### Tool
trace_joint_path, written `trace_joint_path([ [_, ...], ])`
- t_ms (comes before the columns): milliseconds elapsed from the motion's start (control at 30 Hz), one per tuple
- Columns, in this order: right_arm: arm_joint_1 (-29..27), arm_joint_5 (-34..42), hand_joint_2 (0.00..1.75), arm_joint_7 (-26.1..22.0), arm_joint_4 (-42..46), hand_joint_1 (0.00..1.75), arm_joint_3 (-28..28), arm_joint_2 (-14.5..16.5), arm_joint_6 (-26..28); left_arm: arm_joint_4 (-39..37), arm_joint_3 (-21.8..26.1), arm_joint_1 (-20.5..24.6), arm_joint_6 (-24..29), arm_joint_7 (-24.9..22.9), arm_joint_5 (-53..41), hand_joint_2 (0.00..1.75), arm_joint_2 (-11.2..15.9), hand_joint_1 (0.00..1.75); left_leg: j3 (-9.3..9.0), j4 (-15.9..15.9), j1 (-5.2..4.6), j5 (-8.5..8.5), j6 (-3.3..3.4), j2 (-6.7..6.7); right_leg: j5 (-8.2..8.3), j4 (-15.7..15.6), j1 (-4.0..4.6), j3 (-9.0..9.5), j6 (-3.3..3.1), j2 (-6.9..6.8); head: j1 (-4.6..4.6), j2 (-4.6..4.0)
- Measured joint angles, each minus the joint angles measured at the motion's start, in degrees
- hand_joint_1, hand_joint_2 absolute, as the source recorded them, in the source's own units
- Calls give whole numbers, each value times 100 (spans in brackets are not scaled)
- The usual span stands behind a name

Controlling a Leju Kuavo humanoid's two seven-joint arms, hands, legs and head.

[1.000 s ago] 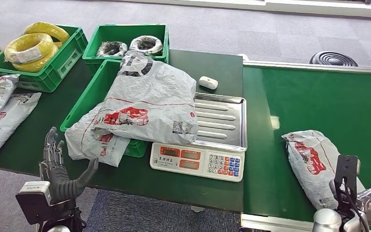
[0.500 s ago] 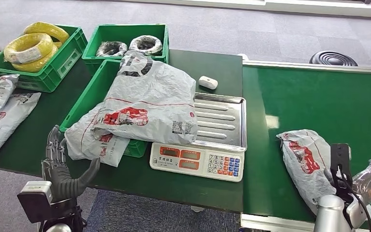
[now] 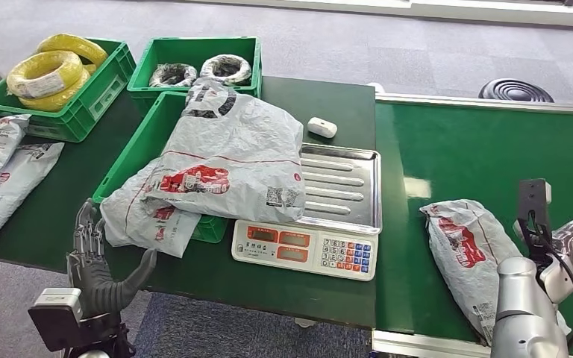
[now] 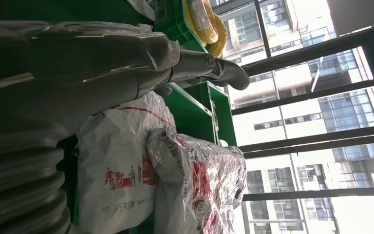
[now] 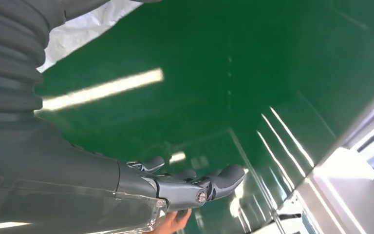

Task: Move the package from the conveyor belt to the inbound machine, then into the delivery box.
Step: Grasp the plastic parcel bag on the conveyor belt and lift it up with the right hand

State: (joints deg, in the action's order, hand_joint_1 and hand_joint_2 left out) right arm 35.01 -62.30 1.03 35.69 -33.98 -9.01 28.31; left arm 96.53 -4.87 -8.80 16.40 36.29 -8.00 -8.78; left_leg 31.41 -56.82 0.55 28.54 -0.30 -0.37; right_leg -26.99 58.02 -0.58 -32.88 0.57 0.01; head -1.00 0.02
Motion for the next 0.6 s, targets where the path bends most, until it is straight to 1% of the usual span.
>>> trace_joint_path([
  [167, 66, 20, 175, -33, -430, 0, 1, -30, -18, -31, -31, 54, 12, 8, 6, 175, 37, 0, 4, 1, 2, 1, 0, 0, -1, 0, 3, -6, -1, 0, -1, 0],
  [433, 139, 63, 175, 64, -709, 0, -3, -27, -149, -40, -39, 141, 58, 1, 7, 175, 51, 0, 4, 1, 1, 0, 0, 0, -1, 0, 2, -4, -1, 1, 1, 0],
  [533, 138, 197, 175, 16, -744, 0, -14, 2, -281, -40, -35, 169, 75, -47, 1, 175, 51, 0, 4, 1, 1, 0, 0, 0, 0, 0, 1, -4, 0, 0, 0, 0],
  [600, 74, 368, 175, -81, -682, 0, -21, 91, -452, -35, -28, 177, 84, -90, -30, 175, 48, 0, 4, 1, 2, 0, 0, 0, -1, 0, 3, -4, -1, 1, 1, 0],
])
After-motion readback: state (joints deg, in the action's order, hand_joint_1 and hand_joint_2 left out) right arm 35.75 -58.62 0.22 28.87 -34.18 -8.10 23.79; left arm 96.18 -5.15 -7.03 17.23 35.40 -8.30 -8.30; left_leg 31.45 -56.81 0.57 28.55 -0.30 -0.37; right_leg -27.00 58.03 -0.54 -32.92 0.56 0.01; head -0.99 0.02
